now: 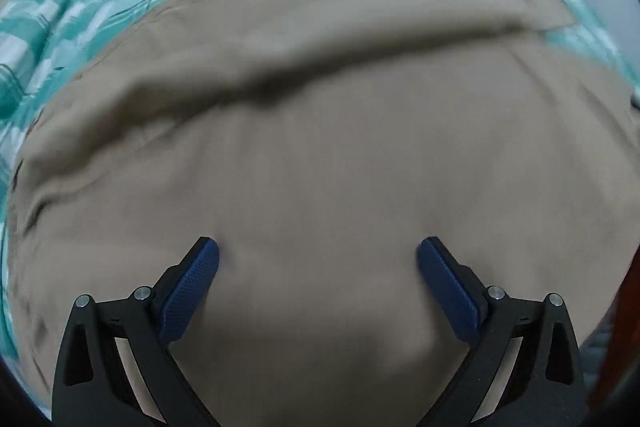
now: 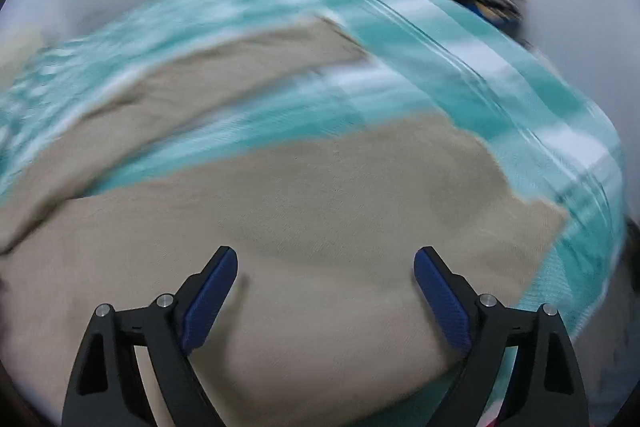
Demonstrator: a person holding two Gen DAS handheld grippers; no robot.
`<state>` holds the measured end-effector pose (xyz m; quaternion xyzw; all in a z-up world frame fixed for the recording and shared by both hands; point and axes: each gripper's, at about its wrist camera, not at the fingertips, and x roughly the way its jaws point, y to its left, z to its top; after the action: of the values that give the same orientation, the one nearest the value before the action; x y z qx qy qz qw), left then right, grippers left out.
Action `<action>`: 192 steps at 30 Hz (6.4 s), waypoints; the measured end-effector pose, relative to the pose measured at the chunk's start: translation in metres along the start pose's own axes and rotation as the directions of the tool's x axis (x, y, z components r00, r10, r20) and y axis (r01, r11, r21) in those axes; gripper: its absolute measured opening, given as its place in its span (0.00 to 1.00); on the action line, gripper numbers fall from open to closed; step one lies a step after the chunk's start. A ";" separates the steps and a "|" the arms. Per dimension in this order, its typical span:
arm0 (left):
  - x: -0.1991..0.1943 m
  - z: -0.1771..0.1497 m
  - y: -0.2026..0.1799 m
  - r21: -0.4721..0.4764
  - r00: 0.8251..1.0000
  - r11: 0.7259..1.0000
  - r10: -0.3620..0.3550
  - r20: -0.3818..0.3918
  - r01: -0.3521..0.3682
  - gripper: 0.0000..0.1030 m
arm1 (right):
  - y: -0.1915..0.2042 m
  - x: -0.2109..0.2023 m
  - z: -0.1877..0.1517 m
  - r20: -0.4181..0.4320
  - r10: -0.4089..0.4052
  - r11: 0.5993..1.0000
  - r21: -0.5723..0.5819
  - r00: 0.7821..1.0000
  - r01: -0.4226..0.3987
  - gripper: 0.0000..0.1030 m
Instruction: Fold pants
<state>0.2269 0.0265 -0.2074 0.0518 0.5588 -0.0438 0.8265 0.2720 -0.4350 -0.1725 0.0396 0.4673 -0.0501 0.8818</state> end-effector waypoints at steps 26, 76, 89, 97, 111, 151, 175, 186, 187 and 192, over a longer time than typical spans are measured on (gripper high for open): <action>-0.029 0.126 0.054 -0.158 0.953 0.985 0.118 0.280 -0.076 0.97 | 0.223 -0.005 0.045 -0.267 0.366 0.747 -0.487 0.892 -0.452 0.98; 0.084 0.096 0.094 -0.302 0.957 0.950 0.154 0.246 -0.076 0.99 | 0.018 0.042 0.176 0.132 0.213 0.952 -0.249 0.968 -0.175 0.03; 0.082 0.102 0.093 -0.290 0.964 0.950 0.180 0.198 -0.118 0.99 | -0.088 0.015 0.035 -0.089 -0.063 0.997 0.045 0.994 0.067 0.35; 0.011 0.082 0.065 -0.293 0.982 0.955 0.095 0.164 -0.044 0.98 | -0.047 -0.029 0.036 0.049 -0.041 0.998 0.049 0.998 0.039 0.52; -0.037 -0.071 0.017 -0.034 0.999 0.999 -0.002 0.038 0.003 0.99 | 0.118 -0.004 -0.059 -0.097 0.208 0.907 -0.354 0.973 -0.229 0.58; -0.023 -0.065 0.056 -0.170 0.974 0.966 0.210 0.089 -0.193 0.99 | -0.033 -0.020 -0.021 0.030 0.375 0.840 0.412 0.927 -0.353 0.54; -0.005 0.109 0.156 -0.620 0.848 0.586 -0.434 0.304 0.522 0.99 | -0.003 -0.192 0.094 0.353 0.514 0.806 0.113 0.782 -0.581 0.03; 0.012 0.137 0.167 -0.649 0.856 0.582 -0.462 0.232 0.490 0.23 | -0.021 -0.260 0.036 0.314 0.655 0.746 -0.120 0.688 -0.655 0.03; 0.014 0.137 0.168 -0.655 0.855 0.578 -0.471 0.220 0.487 0.08 | -0.023 -0.260 0.033 0.300 0.651 0.752 -0.133 0.697 -0.646 0.03; 0.014 0.135 0.160 -0.675 0.883 0.598 -0.431 0.184 0.432 0.04 | -0.044 -0.202 0.049 0.157 0.556 0.827 -0.007 0.816 -0.562 0.03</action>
<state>0.3769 0.1663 -0.1649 -0.4009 0.5279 -0.0277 0.7483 0.1940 -0.4740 0.0212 0.1883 0.3654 0.1985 0.8898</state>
